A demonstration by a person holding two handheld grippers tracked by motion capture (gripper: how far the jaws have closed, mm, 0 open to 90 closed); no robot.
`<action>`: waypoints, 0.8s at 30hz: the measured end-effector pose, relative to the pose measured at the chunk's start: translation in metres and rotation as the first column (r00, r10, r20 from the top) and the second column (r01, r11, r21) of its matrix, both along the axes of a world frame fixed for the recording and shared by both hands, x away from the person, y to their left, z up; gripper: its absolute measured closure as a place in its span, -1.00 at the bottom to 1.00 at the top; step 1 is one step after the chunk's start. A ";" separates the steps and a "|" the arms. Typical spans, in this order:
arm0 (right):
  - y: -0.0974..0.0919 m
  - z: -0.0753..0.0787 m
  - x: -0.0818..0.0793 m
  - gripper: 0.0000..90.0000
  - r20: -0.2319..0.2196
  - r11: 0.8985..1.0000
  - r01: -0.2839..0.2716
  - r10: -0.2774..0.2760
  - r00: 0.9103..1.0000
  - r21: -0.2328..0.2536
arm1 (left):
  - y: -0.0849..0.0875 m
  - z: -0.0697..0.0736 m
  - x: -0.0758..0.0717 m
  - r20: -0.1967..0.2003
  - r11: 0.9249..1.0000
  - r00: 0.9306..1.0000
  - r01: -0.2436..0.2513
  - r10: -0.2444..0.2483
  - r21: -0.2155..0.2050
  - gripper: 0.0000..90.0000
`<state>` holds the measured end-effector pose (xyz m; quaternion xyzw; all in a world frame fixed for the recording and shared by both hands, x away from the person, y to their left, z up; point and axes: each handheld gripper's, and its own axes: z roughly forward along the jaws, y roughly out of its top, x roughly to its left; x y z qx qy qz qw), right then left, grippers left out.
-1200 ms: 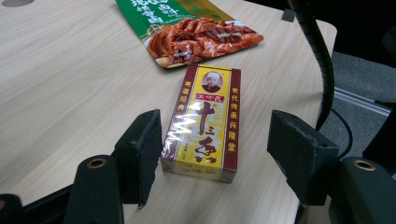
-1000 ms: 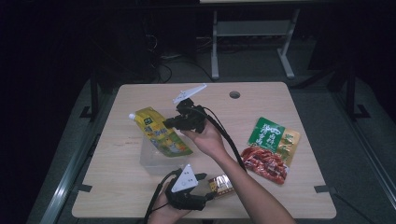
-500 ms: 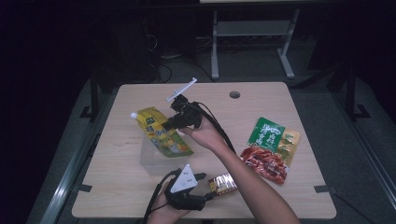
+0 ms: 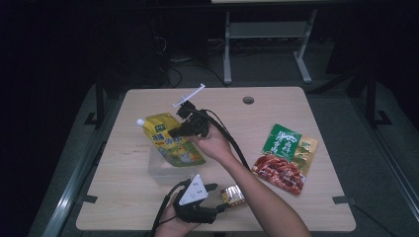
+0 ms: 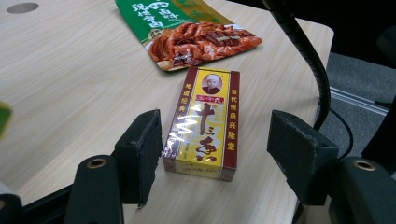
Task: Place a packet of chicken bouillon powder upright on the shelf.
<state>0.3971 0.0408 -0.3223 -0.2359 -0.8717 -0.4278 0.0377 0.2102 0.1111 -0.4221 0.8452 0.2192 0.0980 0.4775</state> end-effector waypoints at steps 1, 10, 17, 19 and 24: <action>-0.002 0.001 -0.001 0.99 0.010 1.000 0.009 -0.009 1.000 0.029 | -0.001 0.000 0.000 0.001 1.000 1.000 0.000 0.000 -0.001 -0.22; -0.008 -0.001 -0.008 0.99 0.035 0.989 0.058 -0.064 0.997 0.137 | -0.003 -0.001 -0.003 0.000 1.000 1.000 0.010 -0.010 -0.004 -0.23; -0.007 -0.016 -0.010 0.99 0.043 0.978 0.085 -0.095 0.995 0.189 | -0.002 -0.001 -0.004 0.004 1.000 1.000 0.016 -0.016 0.003 -0.23; -0.006 -0.020 -0.011 0.99 0.045 0.976 0.090 -0.100 0.994 0.197 | -0.002 -0.001 -0.003 0.003 1.000 1.000 0.016 -0.016 0.002 -0.23; -0.007 -0.029 -0.011 0.99 0.042 0.972 0.113 -0.125 0.991 0.206 | -0.001 -0.001 -0.003 0.014 1.000 1.000 0.023 -0.023 0.010 -0.23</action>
